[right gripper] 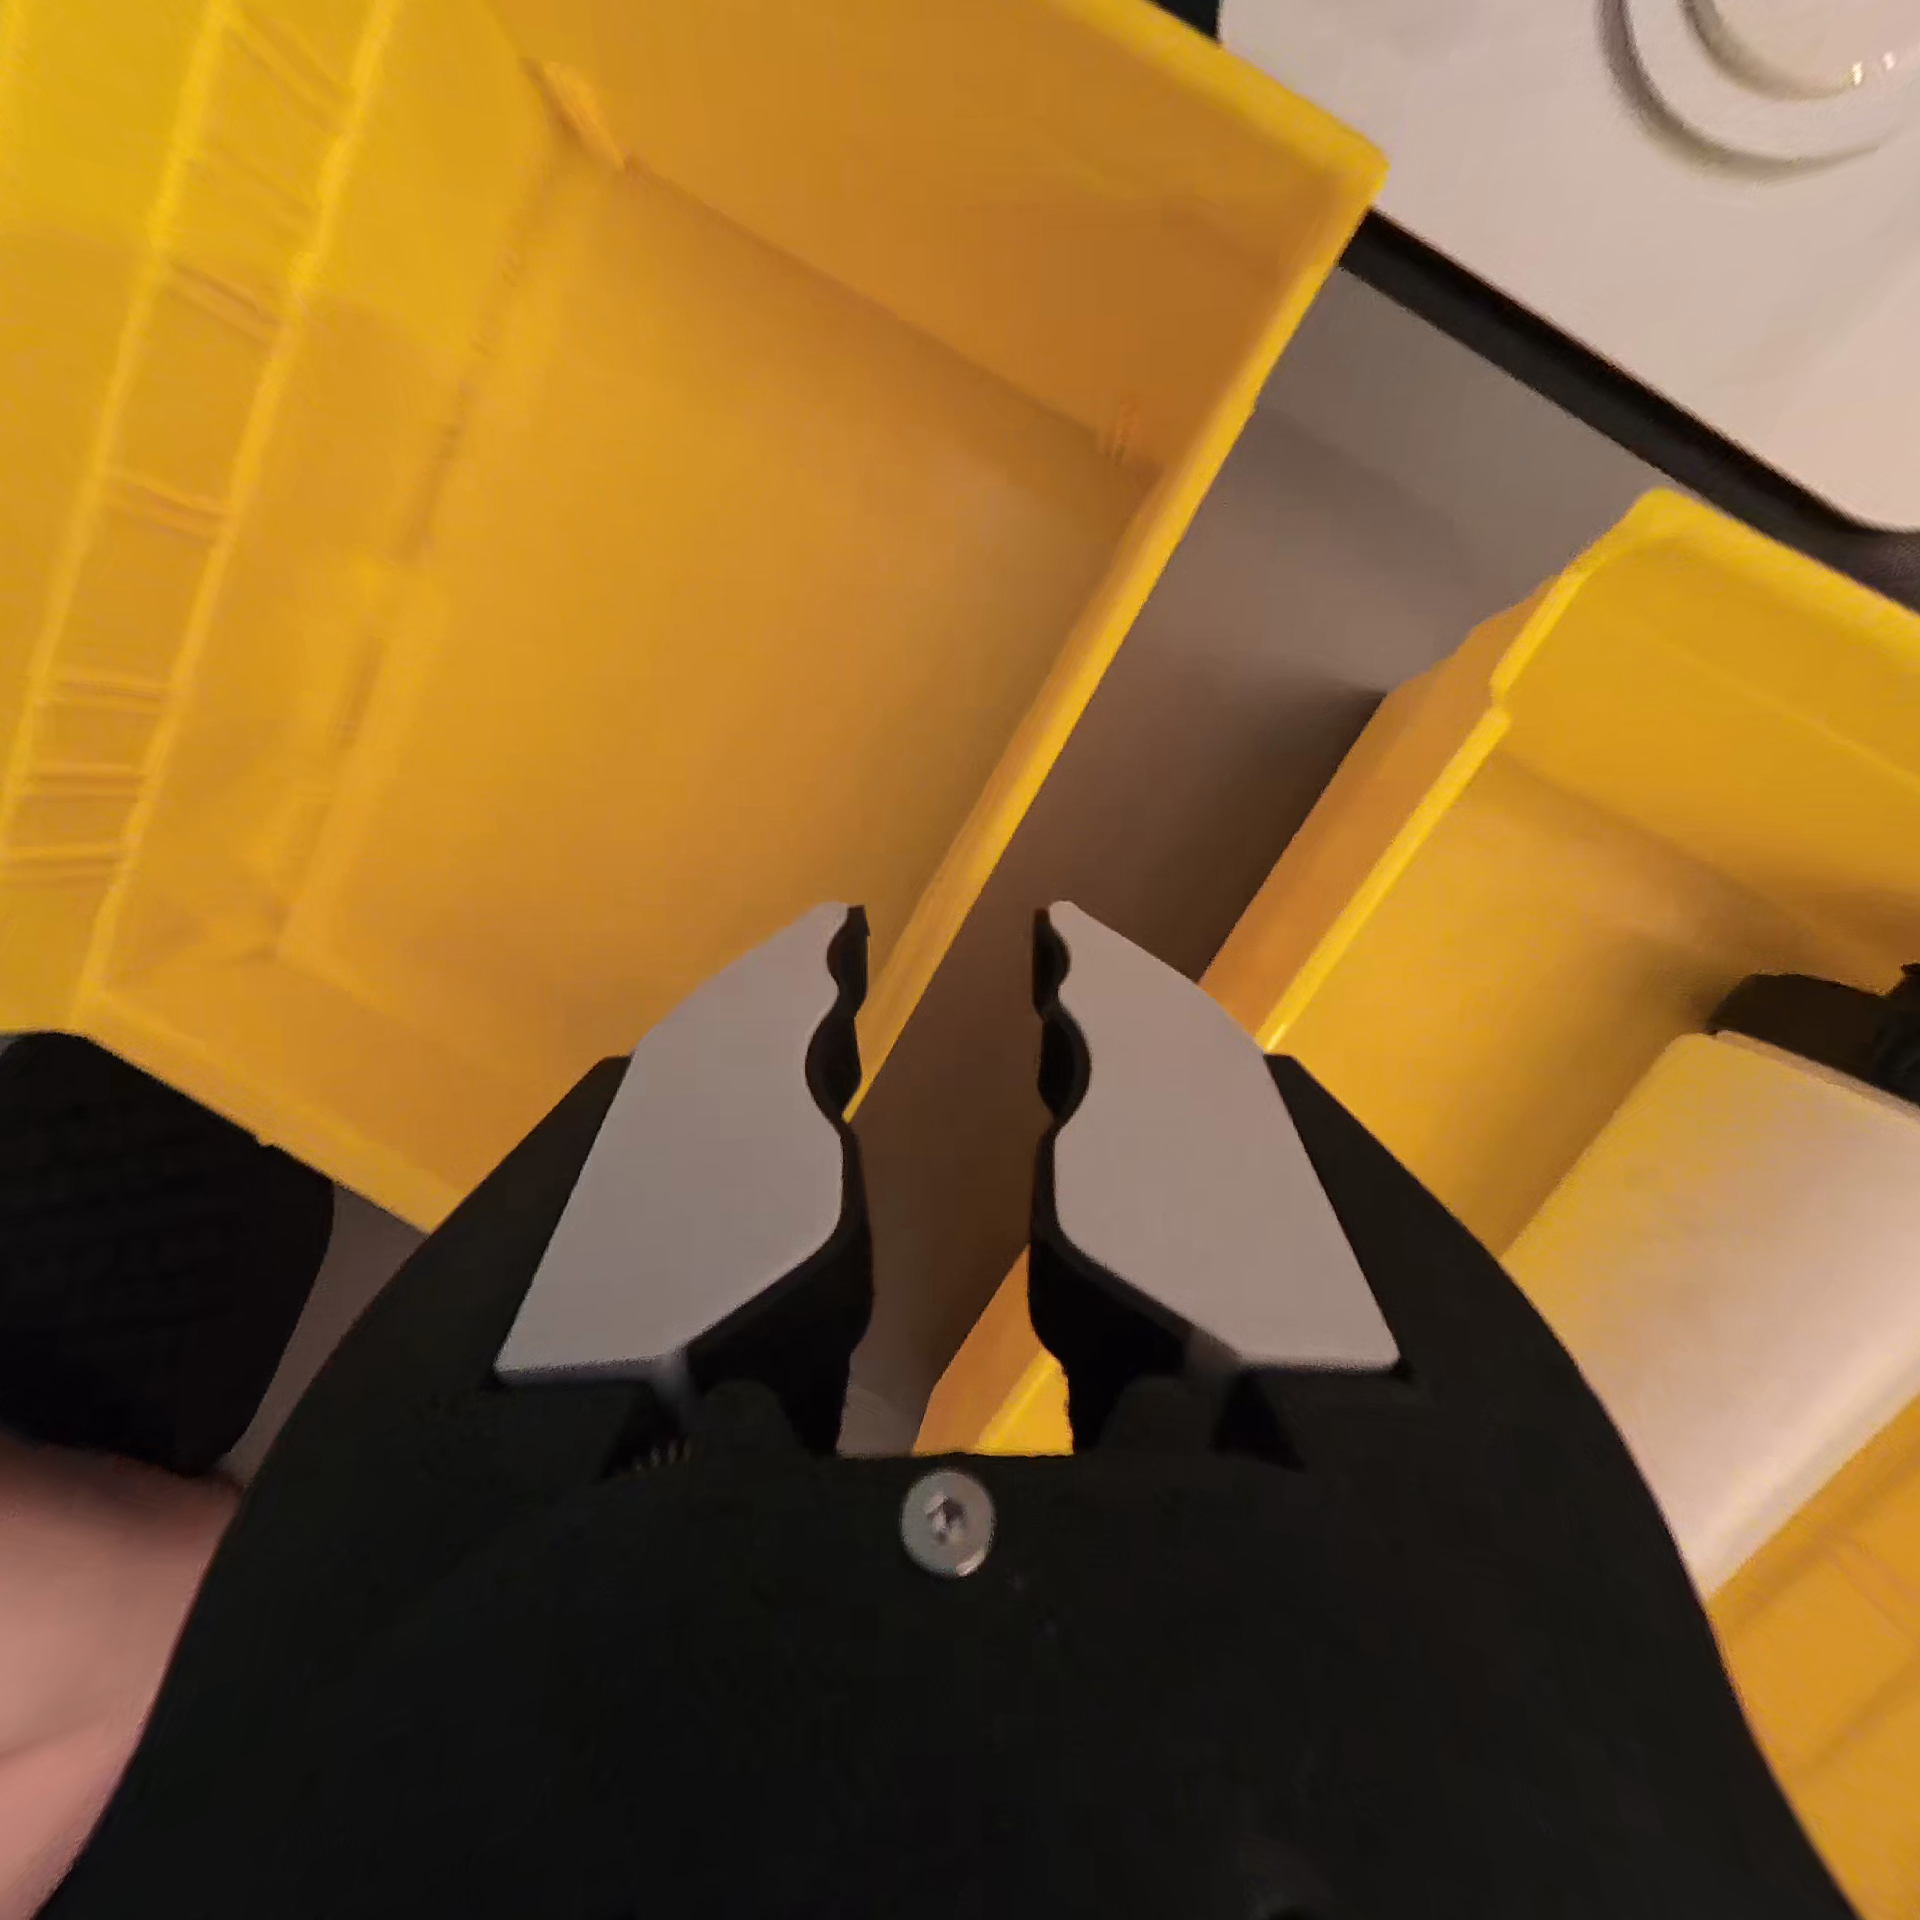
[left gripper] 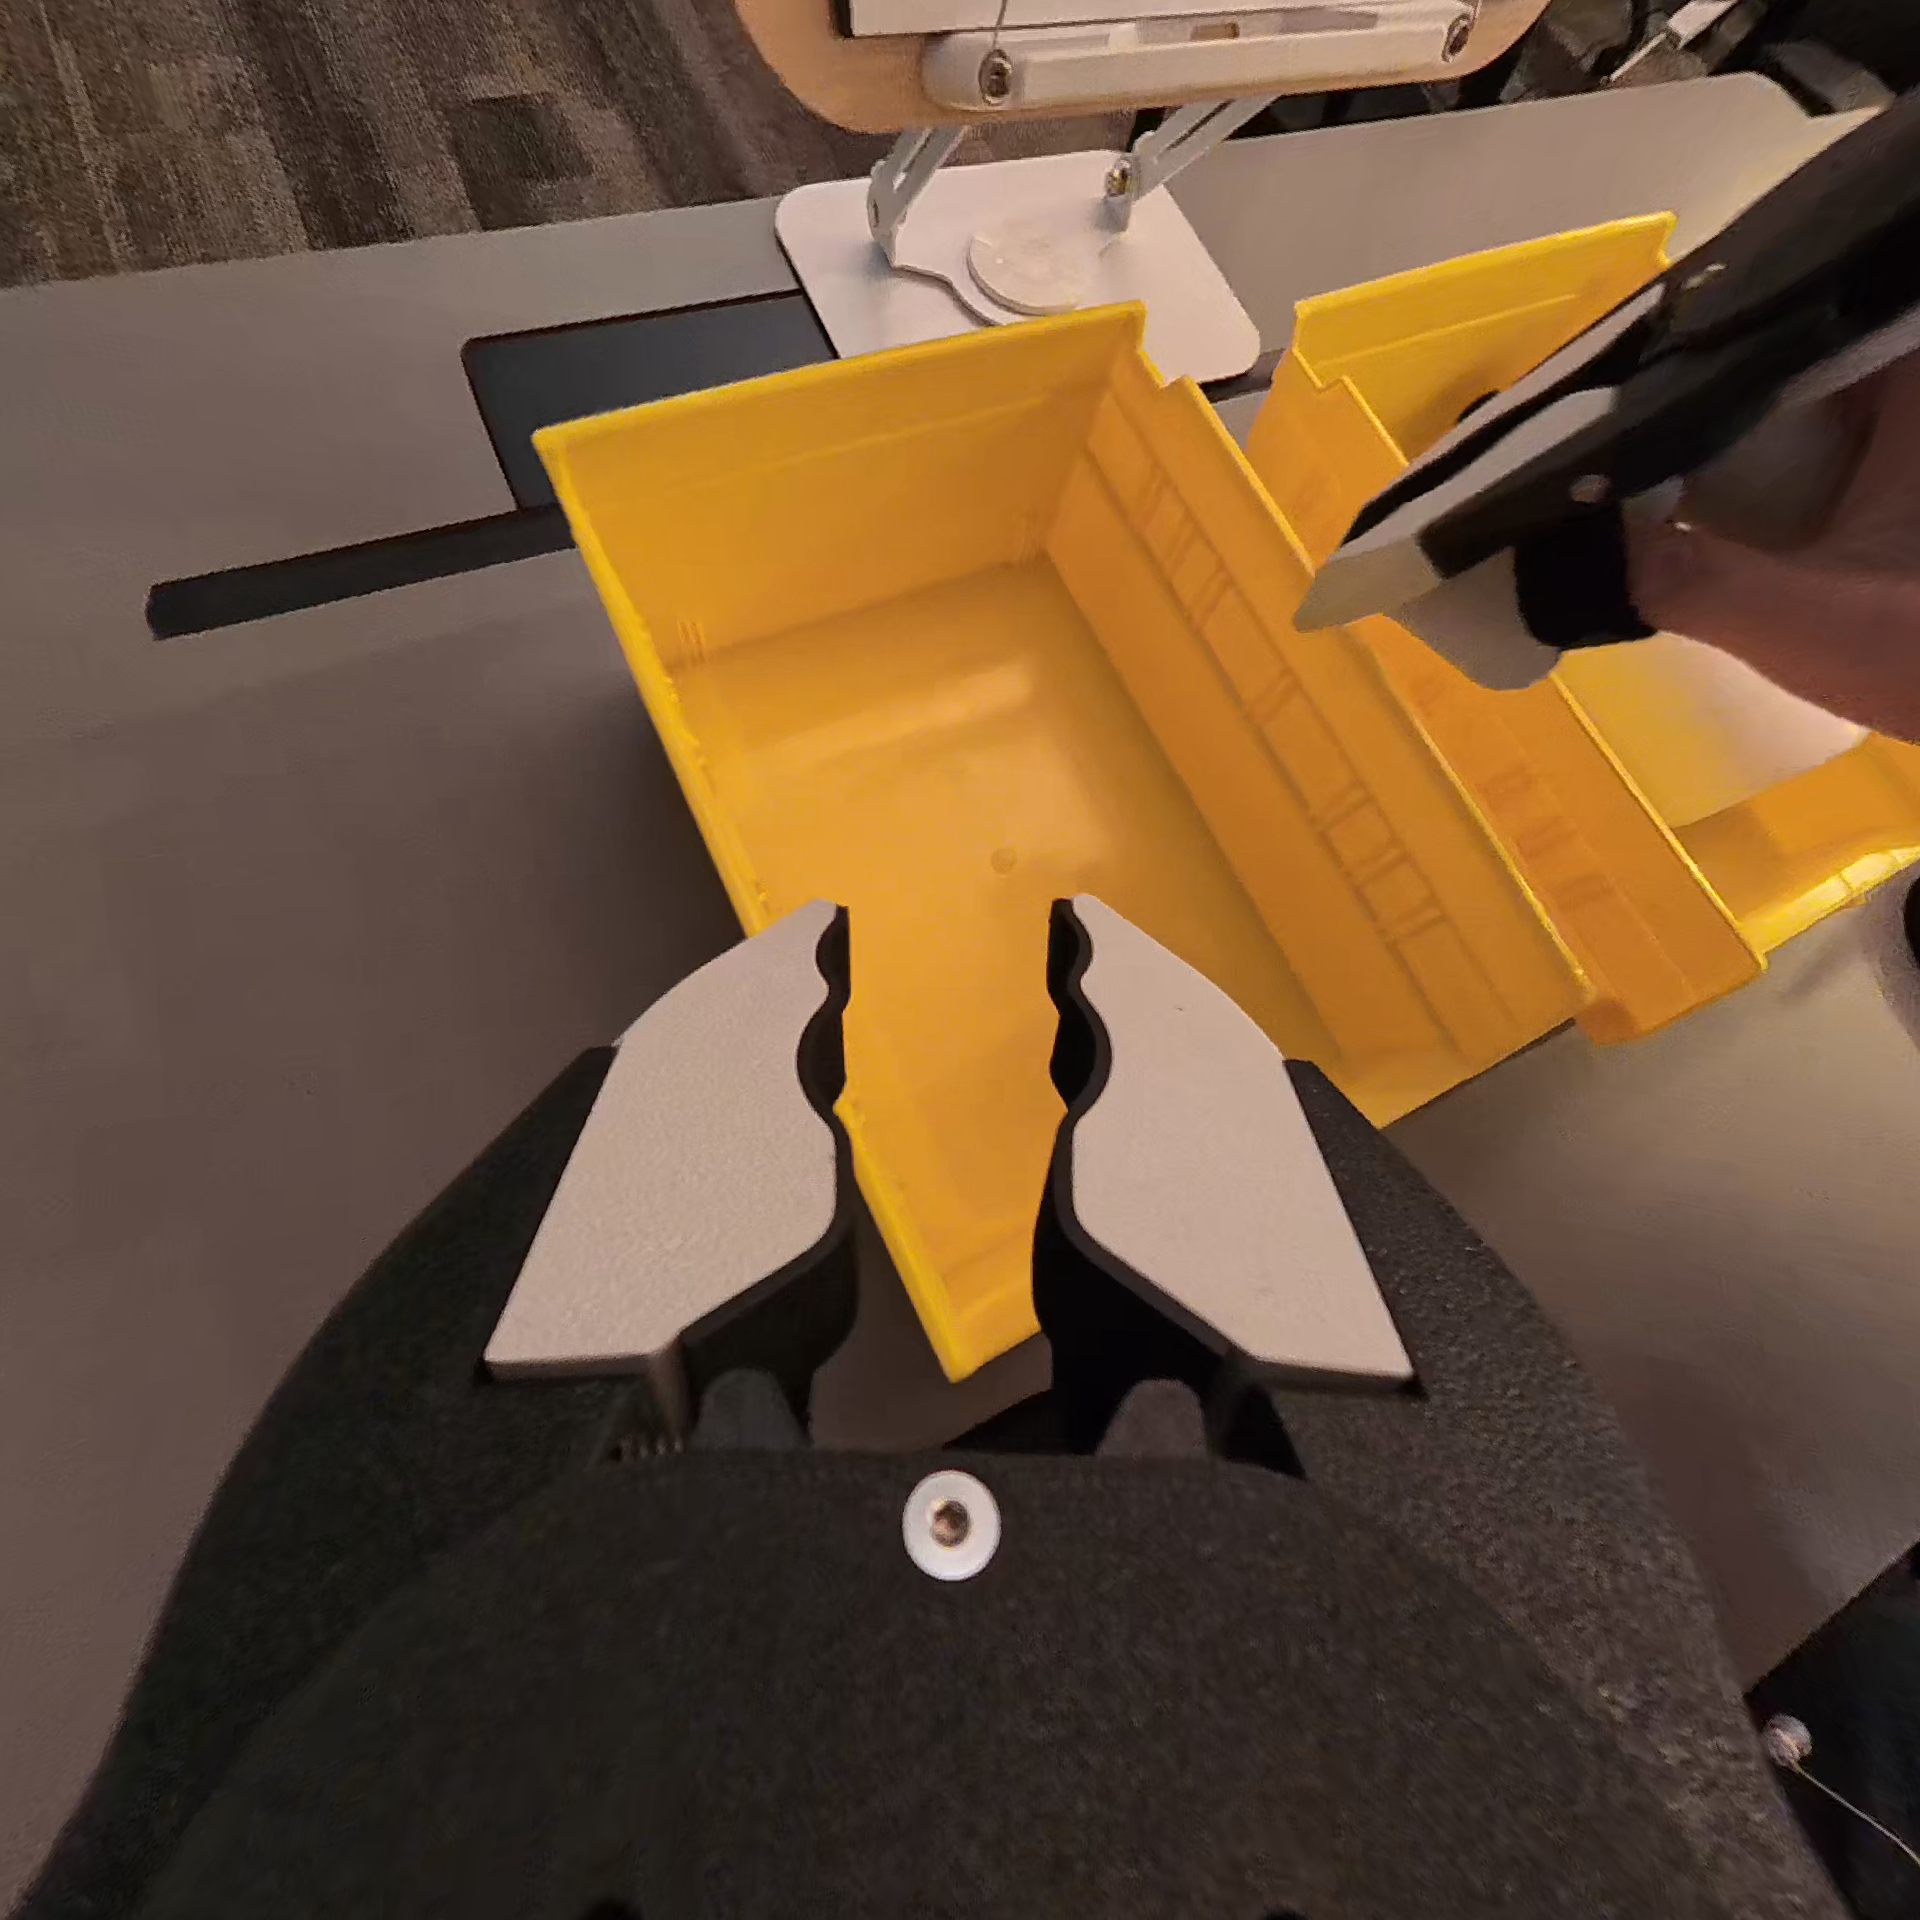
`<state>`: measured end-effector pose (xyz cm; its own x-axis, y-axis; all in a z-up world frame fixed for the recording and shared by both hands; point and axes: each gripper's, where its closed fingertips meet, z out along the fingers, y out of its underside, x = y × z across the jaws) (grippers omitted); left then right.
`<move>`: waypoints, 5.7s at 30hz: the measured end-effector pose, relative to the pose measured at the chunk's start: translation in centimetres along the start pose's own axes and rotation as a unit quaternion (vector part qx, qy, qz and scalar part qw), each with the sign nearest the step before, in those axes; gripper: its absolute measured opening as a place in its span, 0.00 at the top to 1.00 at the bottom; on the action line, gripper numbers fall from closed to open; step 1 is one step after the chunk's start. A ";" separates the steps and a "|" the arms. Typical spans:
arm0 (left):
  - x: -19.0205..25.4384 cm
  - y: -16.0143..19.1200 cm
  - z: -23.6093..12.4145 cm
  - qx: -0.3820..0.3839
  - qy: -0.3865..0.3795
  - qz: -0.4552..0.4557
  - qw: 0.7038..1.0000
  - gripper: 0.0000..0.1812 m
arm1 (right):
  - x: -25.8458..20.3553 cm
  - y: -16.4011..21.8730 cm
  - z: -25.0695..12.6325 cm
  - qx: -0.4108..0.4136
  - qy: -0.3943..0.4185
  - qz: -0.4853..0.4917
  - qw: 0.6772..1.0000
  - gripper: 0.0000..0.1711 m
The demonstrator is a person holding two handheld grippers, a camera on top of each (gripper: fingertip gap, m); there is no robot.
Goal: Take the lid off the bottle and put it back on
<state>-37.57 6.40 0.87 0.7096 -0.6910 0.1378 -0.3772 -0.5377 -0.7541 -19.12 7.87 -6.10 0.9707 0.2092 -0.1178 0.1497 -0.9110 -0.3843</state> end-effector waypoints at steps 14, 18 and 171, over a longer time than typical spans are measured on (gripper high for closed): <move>1.2 -0.1 0.5 -0.007 0.017 0.010 1.000 0.81 | 0.4 0.9 6.2 -0.116 0.031 0.082 0.989 0.90; 1.2 -0.1 0.5 -0.007 0.021 0.005 1.000 0.81 | 0.7 0.9 6.3 -0.115 0.041 0.082 0.989 0.92; -7.0 8.0 4.2 -0.302 0.022 -0.252 0.919 0.95 | 34.9 20.9 -7.1 -0.086 -0.140 0.289 0.943 0.86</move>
<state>-43.04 8.93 -8.86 0.8655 -0.2927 0.4066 -0.2787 -0.9557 -0.0947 19.18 -6.38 -11.71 0.8153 -0.2764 -0.5089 -0.3376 -0.9408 -0.0299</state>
